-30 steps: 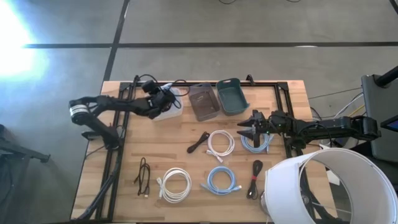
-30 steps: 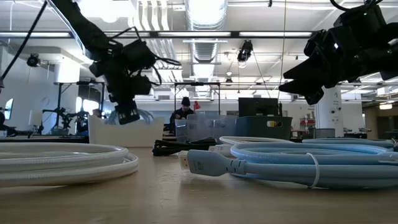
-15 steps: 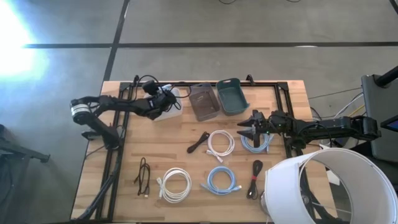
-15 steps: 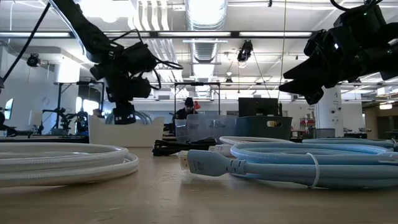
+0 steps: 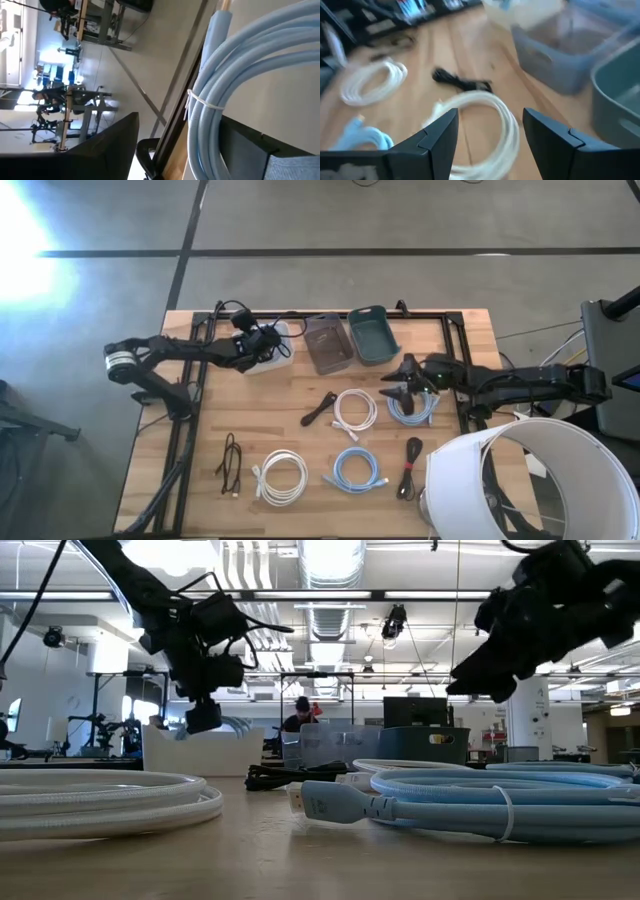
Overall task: Pick & Place USB Port
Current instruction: Put the top left blue USB cable into the white bin
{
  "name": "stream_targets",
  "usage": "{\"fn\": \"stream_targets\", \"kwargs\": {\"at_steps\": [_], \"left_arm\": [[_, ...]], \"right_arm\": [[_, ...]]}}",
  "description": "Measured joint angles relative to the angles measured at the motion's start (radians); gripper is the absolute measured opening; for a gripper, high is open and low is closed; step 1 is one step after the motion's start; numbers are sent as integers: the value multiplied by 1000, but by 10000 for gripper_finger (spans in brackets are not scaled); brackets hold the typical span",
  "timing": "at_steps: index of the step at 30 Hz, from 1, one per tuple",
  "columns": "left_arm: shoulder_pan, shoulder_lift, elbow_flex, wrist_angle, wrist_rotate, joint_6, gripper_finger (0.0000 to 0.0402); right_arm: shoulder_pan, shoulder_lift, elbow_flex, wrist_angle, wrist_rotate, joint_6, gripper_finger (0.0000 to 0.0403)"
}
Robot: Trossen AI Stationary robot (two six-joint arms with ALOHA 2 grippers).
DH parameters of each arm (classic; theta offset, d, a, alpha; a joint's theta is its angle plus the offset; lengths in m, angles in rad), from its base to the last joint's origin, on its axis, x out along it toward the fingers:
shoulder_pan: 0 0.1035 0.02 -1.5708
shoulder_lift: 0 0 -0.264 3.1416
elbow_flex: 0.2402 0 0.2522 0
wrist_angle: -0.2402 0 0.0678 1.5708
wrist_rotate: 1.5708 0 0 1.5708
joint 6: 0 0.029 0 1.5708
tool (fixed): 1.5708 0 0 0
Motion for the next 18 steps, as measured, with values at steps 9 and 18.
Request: {"fn": "stream_targets", "kwargs": {"at_steps": [9, 18], "left_arm": [[0, -1, 0, -11, 1, 25, 257], [0, -1, 0, -100, -48, 14, 257]], "right_arm": [[0, 92, 251, -653, 137, -50, 219], [0, 263, 269, -735, 152, -51, 219]]}}
